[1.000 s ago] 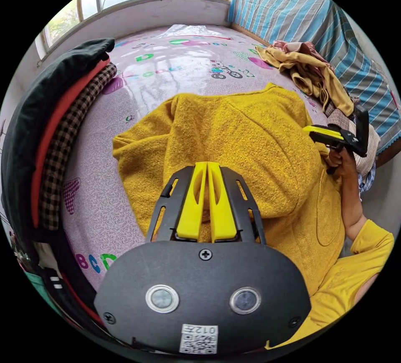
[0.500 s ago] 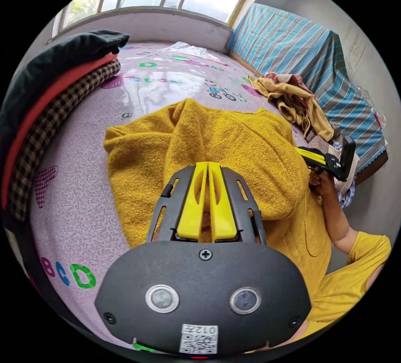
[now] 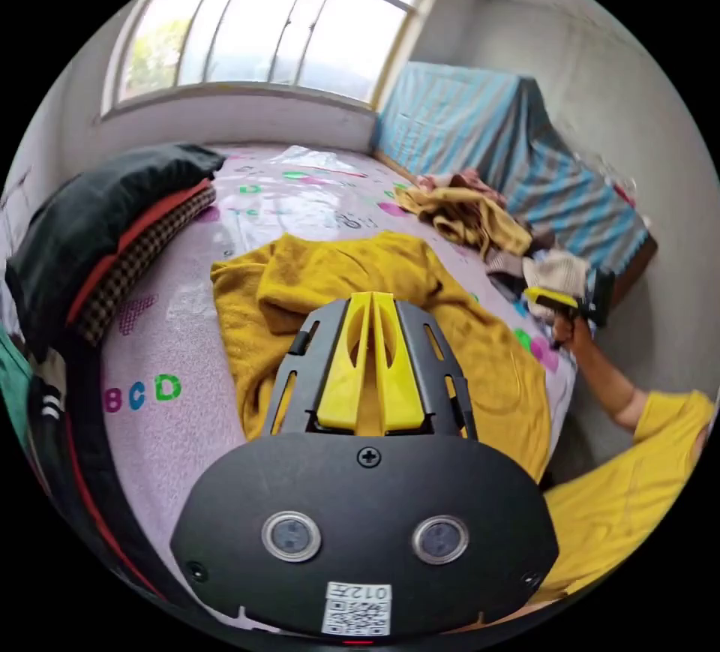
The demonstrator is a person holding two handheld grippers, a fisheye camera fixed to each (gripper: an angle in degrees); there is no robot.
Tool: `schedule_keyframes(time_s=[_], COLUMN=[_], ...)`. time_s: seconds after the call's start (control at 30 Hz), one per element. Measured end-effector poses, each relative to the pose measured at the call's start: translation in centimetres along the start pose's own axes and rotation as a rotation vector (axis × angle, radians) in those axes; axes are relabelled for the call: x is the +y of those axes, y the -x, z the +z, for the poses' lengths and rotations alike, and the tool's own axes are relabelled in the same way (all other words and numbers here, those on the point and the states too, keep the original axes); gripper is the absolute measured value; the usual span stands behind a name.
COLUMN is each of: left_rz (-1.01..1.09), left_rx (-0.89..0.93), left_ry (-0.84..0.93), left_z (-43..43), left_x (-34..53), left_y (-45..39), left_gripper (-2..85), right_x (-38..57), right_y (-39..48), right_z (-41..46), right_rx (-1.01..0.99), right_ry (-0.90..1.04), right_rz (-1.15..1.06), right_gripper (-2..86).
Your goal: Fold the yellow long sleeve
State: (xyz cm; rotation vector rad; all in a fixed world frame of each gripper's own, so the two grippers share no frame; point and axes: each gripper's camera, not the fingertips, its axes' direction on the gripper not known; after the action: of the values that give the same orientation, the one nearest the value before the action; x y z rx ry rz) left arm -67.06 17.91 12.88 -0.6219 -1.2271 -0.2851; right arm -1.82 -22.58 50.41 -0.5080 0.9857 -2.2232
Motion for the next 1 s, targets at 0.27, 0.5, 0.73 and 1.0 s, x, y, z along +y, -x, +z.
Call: schedule_keyframes(time_s=[0.27, 0.5, 0.73, 1.0], left_rz=[0.490, 0.871, 0.819, 0.784], left_rx=[-0.305, -0.620, -0.617, -0.608], left_ry=[0.243, 0.378, 0.338, 0.313], left_z=[-2.6, 2.3, 4.3, 5.5], left_x=[19.0, 32.6, 36.9, 39.9], left_y=[-22.9, -33.8, -36.1, -38.0], left_gripper=[0.9, 6.9, 9.3, 9.9], right_x=[13.4, 21.4, 23.7, 24.2], right_y=[17.6, 30.0, 34.0, 37.6], right_z=[-6.4, -3.6, -2.7, -2.0], right_rx=[0.030, 0.288, 0.388, 0.457], right_ry=[0.035, 0.183, 0.248, 0.254], right_rz=[-0.253, -0.647, -0.772, -0.870], right_gripper=[3.5, 10.0, 11.7, 10.9])
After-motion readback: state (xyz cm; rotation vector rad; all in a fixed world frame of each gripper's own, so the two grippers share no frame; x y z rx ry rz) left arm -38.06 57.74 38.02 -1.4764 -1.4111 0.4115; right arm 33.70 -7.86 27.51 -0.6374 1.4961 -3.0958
